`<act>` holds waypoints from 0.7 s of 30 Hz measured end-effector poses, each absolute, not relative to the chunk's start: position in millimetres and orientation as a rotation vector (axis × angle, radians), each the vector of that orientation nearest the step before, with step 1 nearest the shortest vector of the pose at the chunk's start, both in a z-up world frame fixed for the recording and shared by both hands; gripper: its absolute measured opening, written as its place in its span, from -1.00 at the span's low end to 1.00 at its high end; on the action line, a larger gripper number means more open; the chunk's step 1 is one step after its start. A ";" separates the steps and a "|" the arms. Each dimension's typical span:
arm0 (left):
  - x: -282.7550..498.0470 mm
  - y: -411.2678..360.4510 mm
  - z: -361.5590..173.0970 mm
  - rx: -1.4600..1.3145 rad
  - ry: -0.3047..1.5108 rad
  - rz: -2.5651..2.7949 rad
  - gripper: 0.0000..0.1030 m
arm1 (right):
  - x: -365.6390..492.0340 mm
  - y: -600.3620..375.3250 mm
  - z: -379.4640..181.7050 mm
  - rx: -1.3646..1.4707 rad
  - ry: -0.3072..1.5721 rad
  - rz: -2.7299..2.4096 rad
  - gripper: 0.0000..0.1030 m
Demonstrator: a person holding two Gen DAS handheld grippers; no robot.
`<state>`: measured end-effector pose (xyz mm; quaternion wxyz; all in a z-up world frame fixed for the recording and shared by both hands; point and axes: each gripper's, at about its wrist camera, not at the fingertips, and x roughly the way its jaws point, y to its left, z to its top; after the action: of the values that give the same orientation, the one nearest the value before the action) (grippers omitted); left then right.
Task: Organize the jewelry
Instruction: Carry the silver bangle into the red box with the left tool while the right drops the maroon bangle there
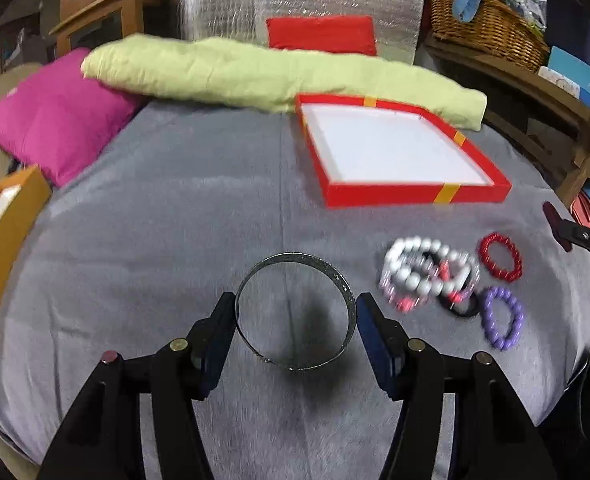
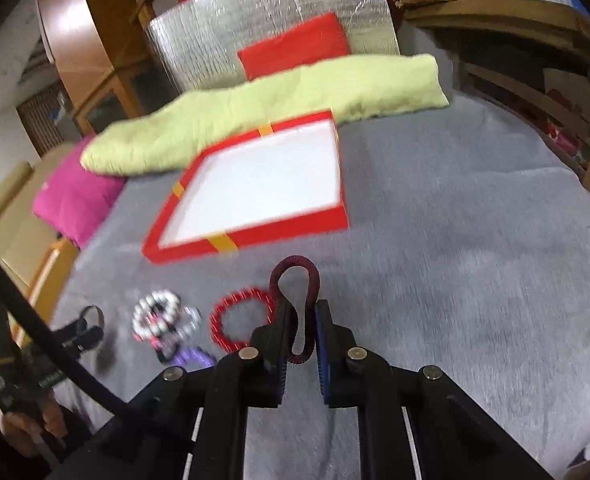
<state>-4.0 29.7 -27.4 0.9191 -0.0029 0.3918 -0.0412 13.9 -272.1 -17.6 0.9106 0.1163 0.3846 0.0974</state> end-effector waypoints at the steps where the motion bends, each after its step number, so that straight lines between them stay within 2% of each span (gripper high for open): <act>1: 2.0 25.3 -20.8 -0.001 0.789 -0.095 0.21 | 19.7 -271.7 -14.2 0.245 0.784 0.205 -0.74; 9: 72.7 -15.8 12.9 0.048 0.705 -0.155 0.21 | 82.6 -253.3 5.9 0.294 0.739 0.238 -0.74; 18: 137.0 -49.7 -3.9 0.026 0.751 -0.222 0.22 | 155.4 -225.3 -22.7 0.318 0.851 0.263 -0.74; 19: 140.4 -51.0 -7.1 0.030 0.754 -0.215 0.22 | 162.3 -223.8 -26.0 0.316 0.858 0.254 -0.67; 21: 147.0 -54.2 -14.2 0.028 0.768 -0.222 0.22 | 173.5 -222.7 -32.5 0.334 0.878 0.248 -0.66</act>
<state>147.0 -54.2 -14.2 0.9210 0.0135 0.3739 -0.1080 173.5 -222.7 -32.5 0.8843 0.1607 0.4219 0.1190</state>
